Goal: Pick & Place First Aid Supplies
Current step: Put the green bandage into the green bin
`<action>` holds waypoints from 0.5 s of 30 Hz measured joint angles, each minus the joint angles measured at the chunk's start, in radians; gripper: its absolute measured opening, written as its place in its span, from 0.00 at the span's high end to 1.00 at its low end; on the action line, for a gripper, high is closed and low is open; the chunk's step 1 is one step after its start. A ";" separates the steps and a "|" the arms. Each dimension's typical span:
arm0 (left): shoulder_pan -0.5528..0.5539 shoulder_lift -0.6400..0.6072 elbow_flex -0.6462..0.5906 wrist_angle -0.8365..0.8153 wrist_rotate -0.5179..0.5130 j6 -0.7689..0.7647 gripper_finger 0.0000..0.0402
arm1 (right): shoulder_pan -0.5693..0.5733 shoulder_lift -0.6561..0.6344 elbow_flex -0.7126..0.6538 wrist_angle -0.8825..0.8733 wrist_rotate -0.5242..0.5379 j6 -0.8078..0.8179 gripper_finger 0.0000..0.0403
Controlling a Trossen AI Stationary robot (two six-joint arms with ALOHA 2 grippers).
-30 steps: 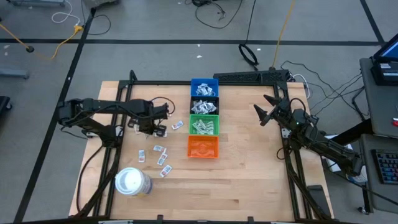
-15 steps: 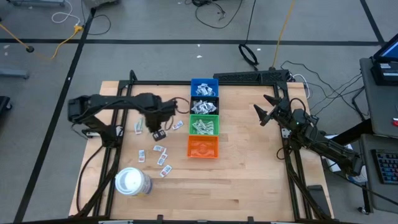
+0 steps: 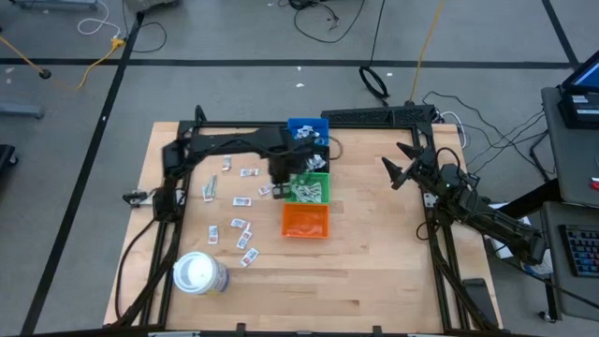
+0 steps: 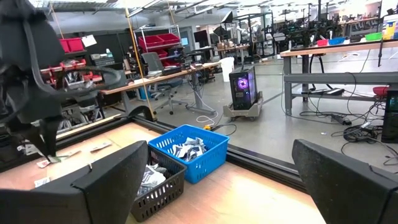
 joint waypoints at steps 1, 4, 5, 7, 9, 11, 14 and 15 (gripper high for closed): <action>-0.005 0.031 0.050 -0.007 -0.002 0.008 1.00 | 0.000 0.000 0.000 0.000 0.000 0.000 0.02; -0.022 0.112 0.184 -0.038 -0.002 0.033 1.00 | 0.000 0.000 0.000 0.000 0.000 0.000 0.02; -0.027 0.135 0.222 -0.051 -0.002 0.041 1.00 | 0.000 0.000 0.000 0.000 0.000 0.000 0.02; -0.035 0.171 0.276 -0.080 -0.002 0.049 1.00 | 0.000 0.000 0.000 0.000 0.000 0.000 0.02; -0.040 0.190 0.288 -0.081 -0.002 0.047 1.00 | 0.000 0.000 0.000 0.000 0.000 0.000 0.02; -0.044 0.205 0.288 -0.075 -0.005 0.048 1.00 | 0.000 0.000 0.000 0.000 0.000 0.000 0.02; -0.050 0.225 0.288 -0.065 -0.035 0.043 1.00 | 0.000 0.000 0.000 0.000 0.000 0.000 0.02; -0.052 0.233 0.288 -0.058 -0.052 0.042 1.00 | 0.000 0.000 0.000 0.000 0.000 0.000 0.02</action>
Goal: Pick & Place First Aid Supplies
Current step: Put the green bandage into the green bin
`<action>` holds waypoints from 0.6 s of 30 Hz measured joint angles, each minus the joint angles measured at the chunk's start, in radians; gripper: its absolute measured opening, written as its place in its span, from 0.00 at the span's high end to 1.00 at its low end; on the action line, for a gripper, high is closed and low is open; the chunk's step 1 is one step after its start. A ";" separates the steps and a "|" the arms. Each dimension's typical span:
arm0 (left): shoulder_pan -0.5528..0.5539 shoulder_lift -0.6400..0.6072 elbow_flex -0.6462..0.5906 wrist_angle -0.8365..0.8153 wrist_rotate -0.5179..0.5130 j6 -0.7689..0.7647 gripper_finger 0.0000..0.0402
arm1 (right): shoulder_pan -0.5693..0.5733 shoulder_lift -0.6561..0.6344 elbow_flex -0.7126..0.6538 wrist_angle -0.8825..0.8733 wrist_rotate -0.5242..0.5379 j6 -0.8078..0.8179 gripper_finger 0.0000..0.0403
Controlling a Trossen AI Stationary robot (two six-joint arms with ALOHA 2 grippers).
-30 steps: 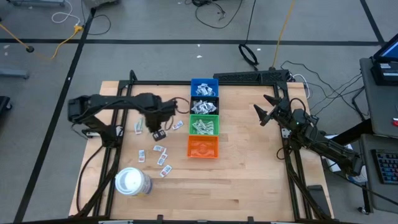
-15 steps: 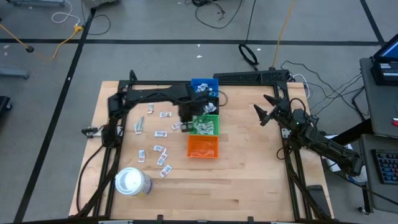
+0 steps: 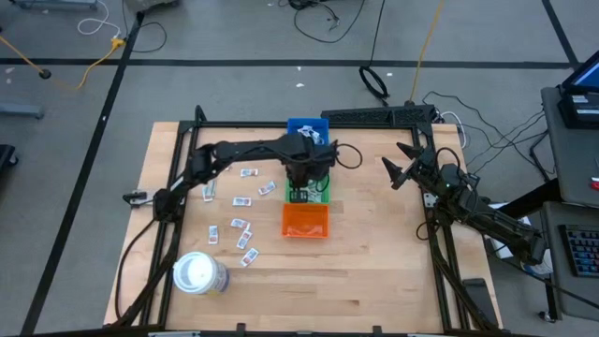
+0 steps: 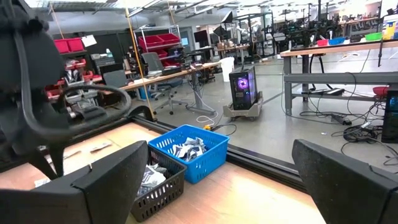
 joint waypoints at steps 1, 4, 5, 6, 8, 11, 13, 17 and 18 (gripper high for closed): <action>-0.003 0.010 0.000 0.007 -0.012 -0.001 1.00 | 0.000 0.000 0.000 0.000 0.000 0.000 0.02; -0.010 0.030 -0.004 0.028 -0.025 -0.001 1.00 | 0.000 0.000 0.000 0.000 0.000 0.000 0.02; -0.013 0.033 -0.007 0.041 -0.026 -0.002 1.00 | 0.000 0.000 0.000 0.000 0.000 0.000 0.02; -0.015 0.035 -0.008 0.045 -0.025 -0.006 1.00 | 0.000 0.000 0.000 0.000 0.000 0.000 0.02; -0.017 0.036 -0.008 0.047 -0.022 -0.036 0.99 | 0.000 0.000 0.000 0.000 0.000 0.000 0.02; -0.017 0.035 -0.008 0.048 -0.002 -0.043 0.95 | 0.000 0.000 0.000 0.000 0.000 0.000 0.02; -0.017 0.035 -0.009 0.049 -0.002 -0.029 0.89 | 0.000 0.000 0.000 0.000 0.000 0.000 0.02; -0.017 0.035 -0.009 0.048 0.005 -0.028 0.73 | 0.000 0.000 0.000 0.000 0.000 0.000 0.02; -0.017 0.035 -0.009 0.048 0.008 -0.034 0.67 | 0.000 0.000 0.000 0.000 0.000 0.000 0.02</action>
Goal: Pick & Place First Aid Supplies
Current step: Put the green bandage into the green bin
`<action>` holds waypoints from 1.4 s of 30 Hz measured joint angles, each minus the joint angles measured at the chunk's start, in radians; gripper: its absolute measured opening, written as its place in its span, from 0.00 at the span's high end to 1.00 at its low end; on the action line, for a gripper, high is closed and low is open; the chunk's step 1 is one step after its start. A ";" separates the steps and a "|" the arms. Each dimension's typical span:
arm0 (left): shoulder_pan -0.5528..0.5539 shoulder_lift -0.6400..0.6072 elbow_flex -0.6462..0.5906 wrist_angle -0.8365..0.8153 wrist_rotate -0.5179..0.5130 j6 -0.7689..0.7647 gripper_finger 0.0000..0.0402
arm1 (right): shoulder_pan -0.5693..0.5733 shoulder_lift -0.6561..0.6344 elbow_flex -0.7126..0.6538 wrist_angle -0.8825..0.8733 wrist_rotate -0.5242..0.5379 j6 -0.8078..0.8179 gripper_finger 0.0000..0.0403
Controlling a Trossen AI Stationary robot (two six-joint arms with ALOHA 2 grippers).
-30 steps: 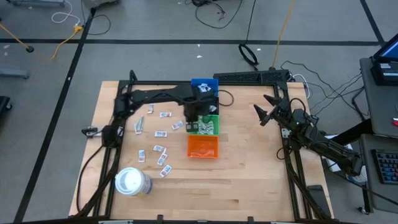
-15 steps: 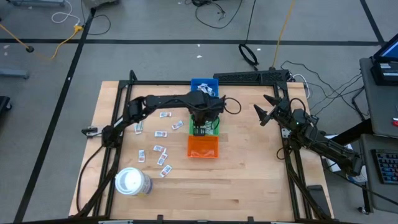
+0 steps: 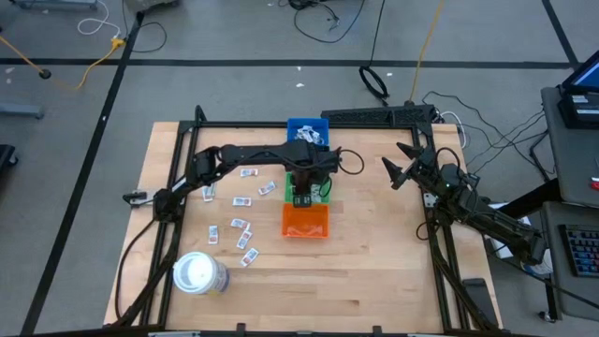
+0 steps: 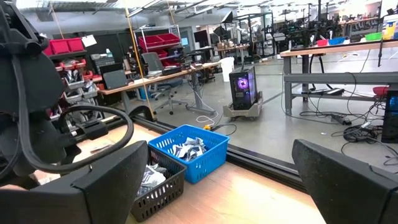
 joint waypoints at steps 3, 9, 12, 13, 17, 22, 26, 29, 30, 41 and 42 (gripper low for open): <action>0.006 0.000 0.000 0.001 0.027 -0.020 0.53 | 0.000 0.000 0.000 0.000 0.000 0.000 0.02; 0.031 0.000 0.025 -0.001 0.027 -0.110 0.31 | 0.000 0.000 0.000 0.000 0.000 0.000 0.02; 0.042 0.000 0.046 0.002 0.027 -0.137 0.24 | 0.000 0.000 0.000 0.000 0.000 0.000 0.02; 0.045 0.000 0.048 0.002 0.026 -0.159 0.22 | 0.000 0.000 0.000 0.000 0.000 0.000 0.02; 0.063 -0.013 0.047 -0.012 0.028 -0.327 0.17 | 0.000 0.000 0.000 0.000 0.000 0.000 0.02; 0.088 -0.035 0.047 -0.031 0.034 -0.674 0.15 | 0.000 0.000 0.000 0.000 0.000 0.000 0.02; 0.102 -0.065 0.023 -0.012 0.034 -0.777 0.16 | 0.000 0.000 0.000 0.000 0.000 0.000 0.02; 0.111 -0.112 -0.034 0.004 0.030 -0.804 0.17 | 0.000 0.000 0.000 0.000 0.001 0.000 0.02; 0.114 -0.132 -0.062 0.020 0.029 -0.813 0.18 | 0.000 0.000 0.000 -0.002 0.000 0.000 0.02; 0.193 -0.475 -0.608 0.228 0.016 -0.954 0.22 | 0.000 0.000 0.000 0.000 0.000 0.000 0.02; 0.202 -0.506 -0.656 0.229 0.015 -0.968 0.22 | 0.000 0.000 0.000 0.000 0.000 0.000 0.02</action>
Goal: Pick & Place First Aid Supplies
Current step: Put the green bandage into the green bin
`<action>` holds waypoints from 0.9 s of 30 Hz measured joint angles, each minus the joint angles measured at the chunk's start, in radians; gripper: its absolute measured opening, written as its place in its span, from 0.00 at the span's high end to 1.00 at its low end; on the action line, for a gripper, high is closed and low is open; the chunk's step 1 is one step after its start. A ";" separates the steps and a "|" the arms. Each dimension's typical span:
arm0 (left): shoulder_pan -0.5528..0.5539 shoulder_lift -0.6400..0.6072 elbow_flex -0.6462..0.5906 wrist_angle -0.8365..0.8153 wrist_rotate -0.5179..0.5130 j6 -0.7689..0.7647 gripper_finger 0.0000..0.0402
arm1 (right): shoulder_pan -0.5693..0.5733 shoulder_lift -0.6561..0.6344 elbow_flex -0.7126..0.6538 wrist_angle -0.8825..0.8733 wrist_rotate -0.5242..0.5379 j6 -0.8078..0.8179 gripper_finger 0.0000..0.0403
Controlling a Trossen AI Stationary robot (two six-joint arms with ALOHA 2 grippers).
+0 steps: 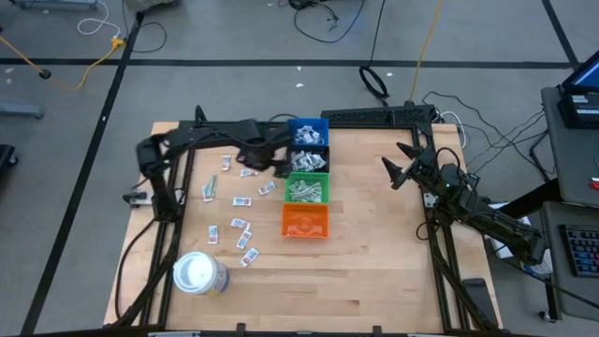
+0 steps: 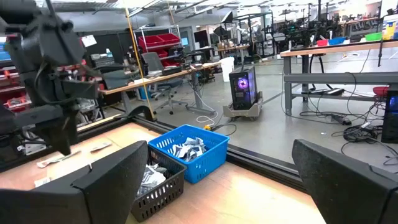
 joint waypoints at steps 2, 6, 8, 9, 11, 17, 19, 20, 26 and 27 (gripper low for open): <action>0.020 -0.056 -0.088 0.000 -0.016 -0.026 0.22 | 0.000 0.000 0.000 0.000 0.000 0.000 0.02; 0.066 -0.167 -0.238 -0.008 -0.049 -0.071 0.21 | 0.000 0.000 0.000 0.000 0.000 0.000 0.02; 0.093 -0.213 -0.299 -0.015 -0.057 -0.084 0.21 | 0.000 0.000 0.000 0.000 0.000 0.000 0.02; 0.109 -0.235 -0.326 -0.018 -0.059 -0.086 0.21 | 0.000 0.000 0.000 0.000 0.000 0.000 0.02; 0.142 -0.272 -0.374 -0.028 -0.060 -0.086 0.22 | 0.000 0.000 0.000 0.000 0.000 0.000 0.02; 0.225 -0.343 -0.476 -0.115 -0.077 -0.089 0.25 | 0.000 0.000 0.000 0.000 0.000 0.000 0.02; 0.234 -0.344 -0.499 -0.112 -0.079 -0.084 0.25 | 0.000 0.000 0.000 0.000 0.000 0.000 0.02; 0.239 -0.344 -0.511 -0.107 -0.081 -0.082 0.26 | 0.000 0.000 0.000 0.000 0.000 0.000 0.02; 0.269 -0.343 -0.611 -0.029 -0.101 -0.101 0.25 | 0.000 0.000 0.000 0.000 0.000 0.000 0.02; 0.272 -0.342 -0.627 -0.017 -0.105 -0.109 0.25 | 0.000 0.000 0.000 0.000 0.000 0.000 0.02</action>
